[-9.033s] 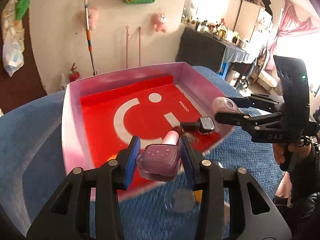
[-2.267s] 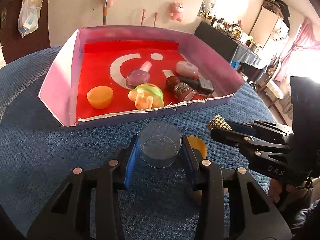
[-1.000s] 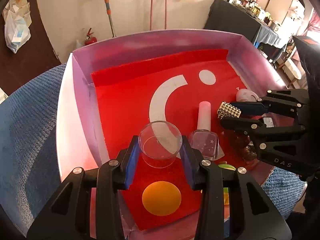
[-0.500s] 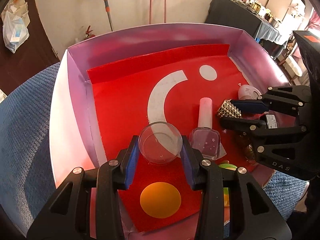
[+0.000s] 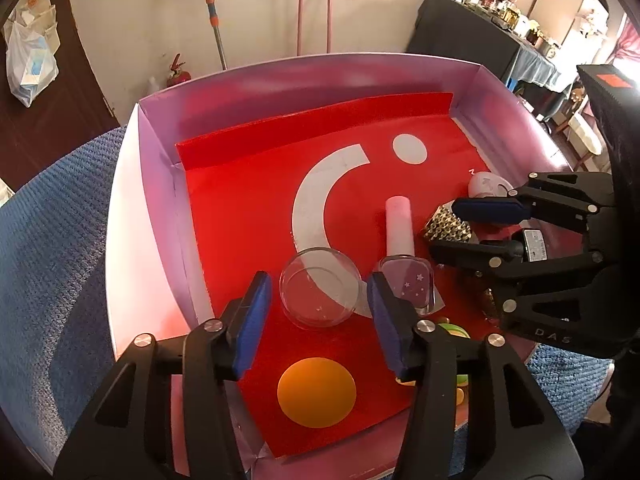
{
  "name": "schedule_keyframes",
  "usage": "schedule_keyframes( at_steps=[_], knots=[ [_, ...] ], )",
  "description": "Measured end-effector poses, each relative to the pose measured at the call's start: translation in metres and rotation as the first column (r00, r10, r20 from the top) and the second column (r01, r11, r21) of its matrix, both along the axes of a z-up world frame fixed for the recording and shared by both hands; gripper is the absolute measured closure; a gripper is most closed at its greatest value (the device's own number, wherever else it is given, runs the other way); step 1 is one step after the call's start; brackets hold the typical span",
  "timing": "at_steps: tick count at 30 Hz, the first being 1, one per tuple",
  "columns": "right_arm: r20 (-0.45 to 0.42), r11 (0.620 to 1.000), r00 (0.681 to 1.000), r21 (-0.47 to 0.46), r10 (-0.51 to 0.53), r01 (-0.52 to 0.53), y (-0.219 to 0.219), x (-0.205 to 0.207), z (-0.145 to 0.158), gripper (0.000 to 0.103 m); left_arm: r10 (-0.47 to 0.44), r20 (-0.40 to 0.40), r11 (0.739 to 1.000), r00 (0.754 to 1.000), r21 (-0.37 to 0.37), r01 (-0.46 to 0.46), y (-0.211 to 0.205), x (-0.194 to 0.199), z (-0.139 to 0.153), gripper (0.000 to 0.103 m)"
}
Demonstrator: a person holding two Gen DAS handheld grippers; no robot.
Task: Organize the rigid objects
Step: 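Open both tools to release the cup and gold cylinder in the box, then withdraw both tools from the box toward the orange ball and eye shadow case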
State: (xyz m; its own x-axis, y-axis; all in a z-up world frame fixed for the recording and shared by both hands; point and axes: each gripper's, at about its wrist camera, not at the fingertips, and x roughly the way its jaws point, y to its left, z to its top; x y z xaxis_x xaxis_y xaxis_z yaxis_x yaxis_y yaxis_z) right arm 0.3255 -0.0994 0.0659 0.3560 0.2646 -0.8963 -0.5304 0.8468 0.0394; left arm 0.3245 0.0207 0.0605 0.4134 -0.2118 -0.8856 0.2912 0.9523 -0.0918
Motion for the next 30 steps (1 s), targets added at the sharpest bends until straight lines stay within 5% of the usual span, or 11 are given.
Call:
schedule_keyframes(
  at_steps=[17, 30],
  knots=[
    [0.053, 0.999, 0.998, 0.04, -0.021, 0.019, -0.01, -0.017, 0.026, 0.055, 0.019, 0.093, 0.998, 0.996, -0.057, -0.013, 0.005, -0.029, 0.035, 0.036],
    [0.197, 0.989, 0.978, 0.144, -0.072, 0.044, -0.041, -0.087, 0.086, 0.028, 0.047, 0.263, 0.986, 0.964, -0.166, -0.003, 0.005, -0.095, 0.082, 0.028]
  ],
)
